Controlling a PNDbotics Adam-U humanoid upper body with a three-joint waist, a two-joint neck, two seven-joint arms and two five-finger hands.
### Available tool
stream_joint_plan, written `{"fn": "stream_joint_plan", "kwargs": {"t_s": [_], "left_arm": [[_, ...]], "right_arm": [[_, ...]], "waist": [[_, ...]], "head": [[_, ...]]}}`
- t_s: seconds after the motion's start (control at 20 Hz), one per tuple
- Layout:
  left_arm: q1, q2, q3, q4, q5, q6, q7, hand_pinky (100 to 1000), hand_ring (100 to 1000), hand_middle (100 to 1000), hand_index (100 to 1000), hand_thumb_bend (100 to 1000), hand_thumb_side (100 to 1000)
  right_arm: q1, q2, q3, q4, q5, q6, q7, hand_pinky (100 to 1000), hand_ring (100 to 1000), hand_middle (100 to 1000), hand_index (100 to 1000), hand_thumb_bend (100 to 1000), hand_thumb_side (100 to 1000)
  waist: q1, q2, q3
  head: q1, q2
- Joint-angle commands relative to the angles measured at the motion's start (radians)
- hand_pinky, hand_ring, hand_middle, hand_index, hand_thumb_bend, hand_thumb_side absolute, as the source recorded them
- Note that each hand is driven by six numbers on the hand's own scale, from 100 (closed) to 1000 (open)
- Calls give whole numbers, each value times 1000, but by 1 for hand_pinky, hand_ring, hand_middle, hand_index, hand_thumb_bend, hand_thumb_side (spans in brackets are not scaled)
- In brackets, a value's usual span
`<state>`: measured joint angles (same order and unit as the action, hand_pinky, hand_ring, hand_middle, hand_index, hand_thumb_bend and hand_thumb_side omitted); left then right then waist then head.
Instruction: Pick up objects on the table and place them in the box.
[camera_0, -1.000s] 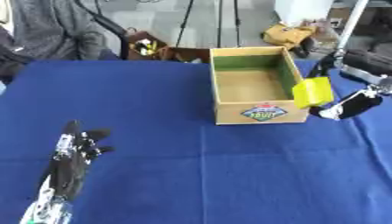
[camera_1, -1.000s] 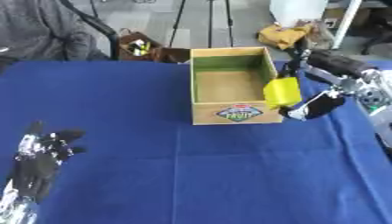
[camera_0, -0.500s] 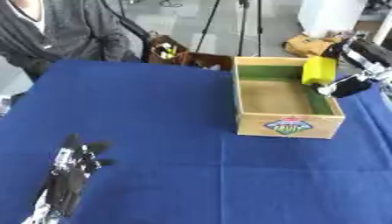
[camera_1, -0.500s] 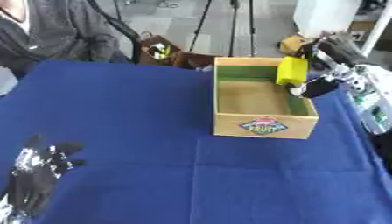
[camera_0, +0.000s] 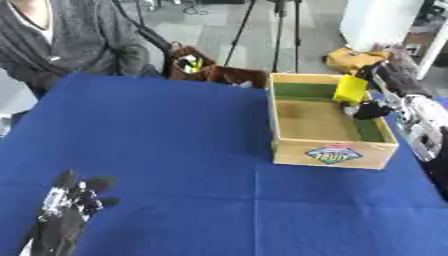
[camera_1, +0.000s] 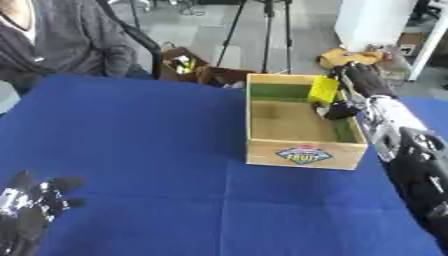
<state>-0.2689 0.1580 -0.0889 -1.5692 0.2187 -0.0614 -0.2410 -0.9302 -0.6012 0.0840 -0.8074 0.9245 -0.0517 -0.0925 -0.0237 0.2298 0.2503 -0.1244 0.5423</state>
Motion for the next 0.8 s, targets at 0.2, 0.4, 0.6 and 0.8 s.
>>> {"fn": "stream_joint_plan", "kwargs": {"t_s": [0.2, 0.4, 0.6, 0.8], "left_arm": [[-25, 3, -12, -17, 1, 0, -10, 730, 882, 709, 656, 357, 1000], [-22, 2, -10, -17, 1, 0, -9, 730, 881, 708, 656, 358, 1000], [-20, 3, -8, -16, 2, 0, -8, 730, 881, 708, 656, 358, 1000], [-15, 3, -7, -15, 3, 0, -8, 730, 881, 708, 656, 358, 1000]], "right_arm": [[-2, 22, 68, 40, 67, -56, 45, 946, 889, 762, 798, 344, 670], [-3, 27, 62, 48, 109, -116, 106, 962, 898, 805, 840, 429, 697], [-7, 23, 41, 34, 130, -158, 167, 972, 910, 857, 882, 546, 719], [-10, 13, 26, -33, 111, -155, 221, 982, 942, 940, 934, 635, 726]], "waist": [[11, -4, 7], [14, -8, -3], [16, -14, -9], [19, -21, -25]], "head": [[-32, -17], [-29, -15], [-27, -14], [-24, -12]]}}
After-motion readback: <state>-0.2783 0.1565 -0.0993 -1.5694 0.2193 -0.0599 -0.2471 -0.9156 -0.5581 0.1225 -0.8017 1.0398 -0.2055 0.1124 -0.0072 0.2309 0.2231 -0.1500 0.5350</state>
